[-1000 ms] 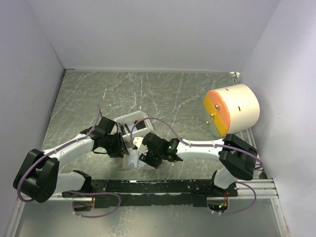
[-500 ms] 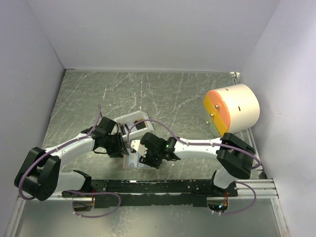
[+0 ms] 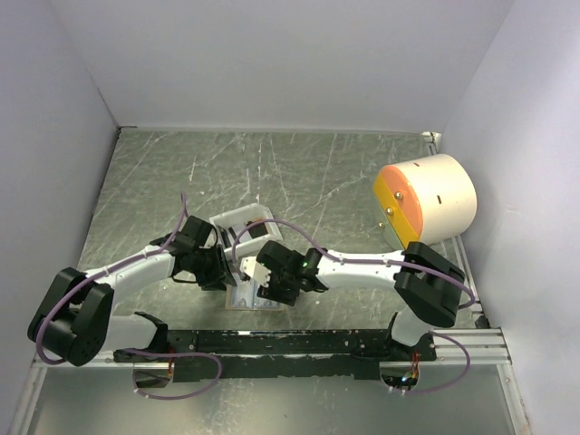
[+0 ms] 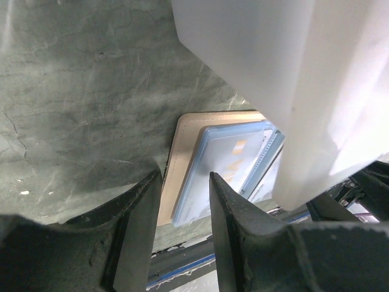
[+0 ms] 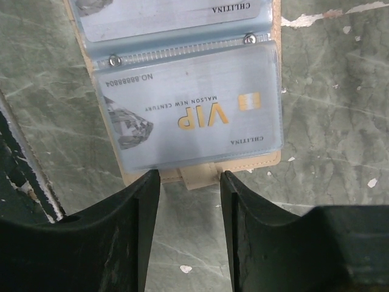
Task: Put the credit cards into the card holder
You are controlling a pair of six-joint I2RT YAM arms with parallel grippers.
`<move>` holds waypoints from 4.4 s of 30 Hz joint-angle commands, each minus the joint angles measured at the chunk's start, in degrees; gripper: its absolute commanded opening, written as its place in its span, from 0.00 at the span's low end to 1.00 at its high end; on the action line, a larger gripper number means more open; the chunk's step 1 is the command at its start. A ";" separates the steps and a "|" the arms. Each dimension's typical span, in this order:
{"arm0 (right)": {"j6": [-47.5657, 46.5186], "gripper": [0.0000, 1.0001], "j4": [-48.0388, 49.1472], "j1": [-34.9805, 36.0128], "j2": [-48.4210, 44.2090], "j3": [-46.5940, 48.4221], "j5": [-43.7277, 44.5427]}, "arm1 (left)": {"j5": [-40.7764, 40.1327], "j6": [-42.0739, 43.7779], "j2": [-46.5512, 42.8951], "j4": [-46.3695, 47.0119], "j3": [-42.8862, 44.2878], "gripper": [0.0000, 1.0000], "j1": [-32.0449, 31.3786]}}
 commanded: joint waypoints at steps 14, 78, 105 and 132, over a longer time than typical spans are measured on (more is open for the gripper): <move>5.44 0.02 17.82 -0.48 -7.23 -9.91 3.80 | 18.84 -7.98 -4.52 14.62 -6.44 0.48 0.36; 8.11 0.00 49.37 -0.63 -12.47 -27.27 -9.84 | -1.90 -4.83 -10.38 -2.31 1.56 0.38 -6.02; 39.08 0.44 40.03 -1.35 -13.75 -20.34 -5.87 | -1.97 -7.97 -5.80 4.65 1.10 0.30 -11.99; 78.02 0.40 31.70 -1.39 -13.70 -21.17 4.81 | -2.56 -8.19 -1.30 3.89 -2.83 0.39 -12.32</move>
